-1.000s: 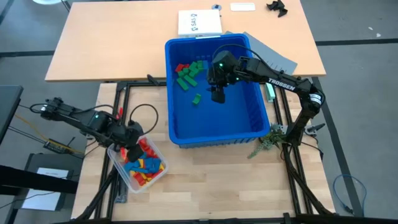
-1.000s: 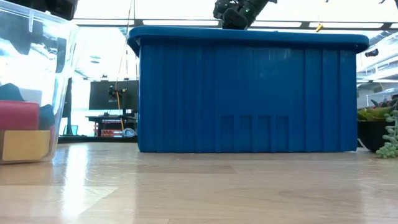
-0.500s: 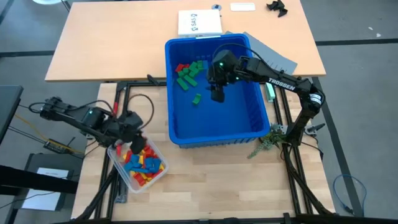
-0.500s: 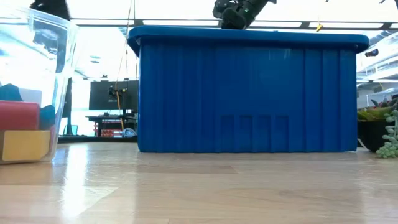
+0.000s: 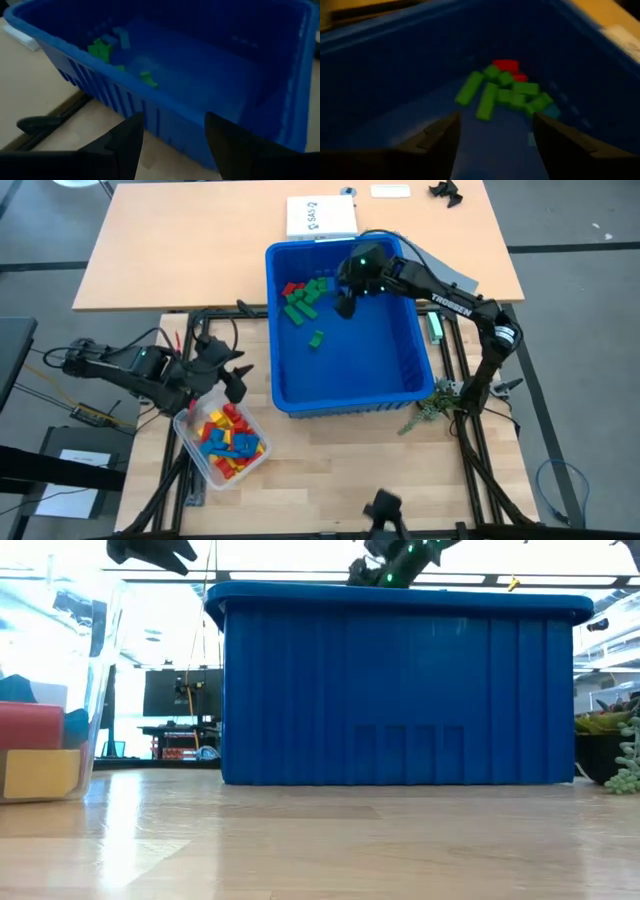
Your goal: Sort Items/Unsort Items
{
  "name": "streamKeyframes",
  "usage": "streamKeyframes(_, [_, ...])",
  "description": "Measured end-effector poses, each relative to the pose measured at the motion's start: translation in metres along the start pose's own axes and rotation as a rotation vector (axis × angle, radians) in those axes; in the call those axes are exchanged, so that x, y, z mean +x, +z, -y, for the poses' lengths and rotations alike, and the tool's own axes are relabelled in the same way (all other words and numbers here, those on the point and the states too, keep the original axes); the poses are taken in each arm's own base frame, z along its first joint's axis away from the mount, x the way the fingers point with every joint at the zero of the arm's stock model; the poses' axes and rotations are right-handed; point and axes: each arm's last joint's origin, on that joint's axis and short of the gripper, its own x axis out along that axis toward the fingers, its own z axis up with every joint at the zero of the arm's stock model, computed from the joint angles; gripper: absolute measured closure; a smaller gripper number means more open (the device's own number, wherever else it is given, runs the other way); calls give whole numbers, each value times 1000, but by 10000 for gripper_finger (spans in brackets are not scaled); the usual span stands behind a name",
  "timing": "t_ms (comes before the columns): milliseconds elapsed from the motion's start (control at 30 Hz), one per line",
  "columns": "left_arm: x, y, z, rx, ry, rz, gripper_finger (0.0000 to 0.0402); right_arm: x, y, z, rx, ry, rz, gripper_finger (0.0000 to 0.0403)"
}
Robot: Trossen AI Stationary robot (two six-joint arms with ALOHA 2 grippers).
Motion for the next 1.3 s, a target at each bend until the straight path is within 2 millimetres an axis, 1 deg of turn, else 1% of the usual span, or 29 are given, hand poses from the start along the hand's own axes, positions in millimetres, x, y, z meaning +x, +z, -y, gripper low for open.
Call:
streamKeyframes(67, [2, 3, -2, 2, 16, 19, 183, 12, -4, 14, 65, -40, -12, 144])
streamKeyframes(167, [5, 7, -4, 17, 33, 37, 183, 39, -15, 31, 125, -93, -56, 133])
streamKeyframes(433, [11, 11, -8, 15, 79, 43, 183, 109, -50, 72, 271, -171, -115, 146])
streamKeyframes(633, [13, 12, -8, 52, 90, 44, 183, 145, -77, 96, 335, -229, -141, 152])
streamKeyframes(800, [13, 16, -6, 65, 78, 84, 183, 171, -98, 110, 362, -266, -157, 152])
streamKeyframes(967, [13, 19, -4, 73, 70, 104, 183, 190, -114, 116, 366, -283, -166, 158])
streamKeyframes(1033, [13, 19, -4, 81, 69, 105, 183, 193, -116, 117, 361, -289, -171, 160])
streamKeyframes(1167, [13, 19, -4, 82, 72, 106, 183, 193, -122, 116, 301, -283, -237, 165])
streamKeyframes(1300, [13, 19, -5, 82, 81, 109, 183, 189, -127, 111, 256, -244, -321, 170])
